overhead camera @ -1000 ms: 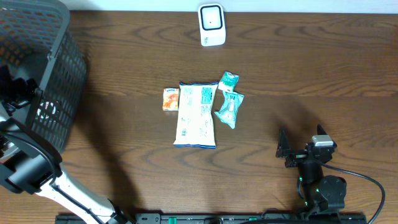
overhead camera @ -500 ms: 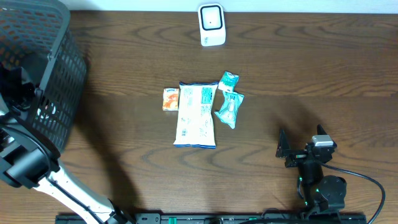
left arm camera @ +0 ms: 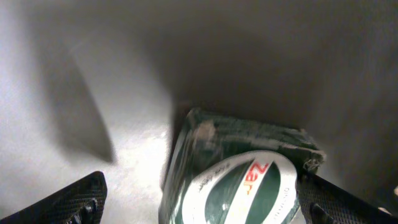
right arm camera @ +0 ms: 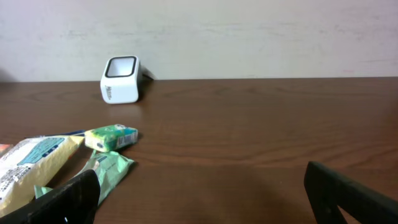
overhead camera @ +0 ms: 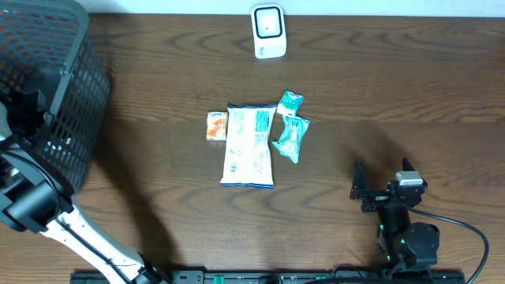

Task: Scan the item barcode
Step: 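Reach the left gripper into the basket toward a green Zam-Buk tin, then close the left gripper on the Zam-Buk tin and lift it, then carry the tin out of the basket and lower it left of the orange pack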

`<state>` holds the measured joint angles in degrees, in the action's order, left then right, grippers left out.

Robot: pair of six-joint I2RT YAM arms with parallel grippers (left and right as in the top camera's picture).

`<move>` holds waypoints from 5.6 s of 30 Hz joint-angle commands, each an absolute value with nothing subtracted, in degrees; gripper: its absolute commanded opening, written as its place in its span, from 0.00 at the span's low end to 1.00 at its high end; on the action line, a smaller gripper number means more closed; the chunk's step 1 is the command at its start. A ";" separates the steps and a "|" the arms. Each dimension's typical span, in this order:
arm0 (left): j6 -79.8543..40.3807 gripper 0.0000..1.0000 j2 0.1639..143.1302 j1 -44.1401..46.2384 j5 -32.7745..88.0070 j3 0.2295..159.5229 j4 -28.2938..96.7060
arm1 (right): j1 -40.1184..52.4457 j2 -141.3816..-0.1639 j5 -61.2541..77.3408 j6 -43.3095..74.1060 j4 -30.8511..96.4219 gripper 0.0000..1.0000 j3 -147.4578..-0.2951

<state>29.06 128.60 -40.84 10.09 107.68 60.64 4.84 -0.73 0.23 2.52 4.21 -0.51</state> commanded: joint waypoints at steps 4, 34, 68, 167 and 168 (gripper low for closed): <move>31.48 0.89 129.99 -40.97 14.46 107.09 60.53 | 5.30 -0.38 0.34 2.09 4.29 0.99 -0.30; 32.14 0.99 121.10 -40.91 14.41 102.37 58.83 | 5.30 -0.38 0.34 2.09 4.29 0.99 -0.30; 38.74 0.88 124.25 -40.91 13.65 92.75 52.31 | 5.30 -0.38 0.34 2.09 4.27 0.99 -0.30; -6.74 0.79 109.45 9.30 -0.49 88.79 56.38 | 5.30 -0.38 0.34 2.09 4.29 0.99 -0.30; -6.74 0.81 107.98 9.30 -0.49 88.79 56.69 | 5.30 -0.38 0.34 2.09 4.29 0.99 -0.30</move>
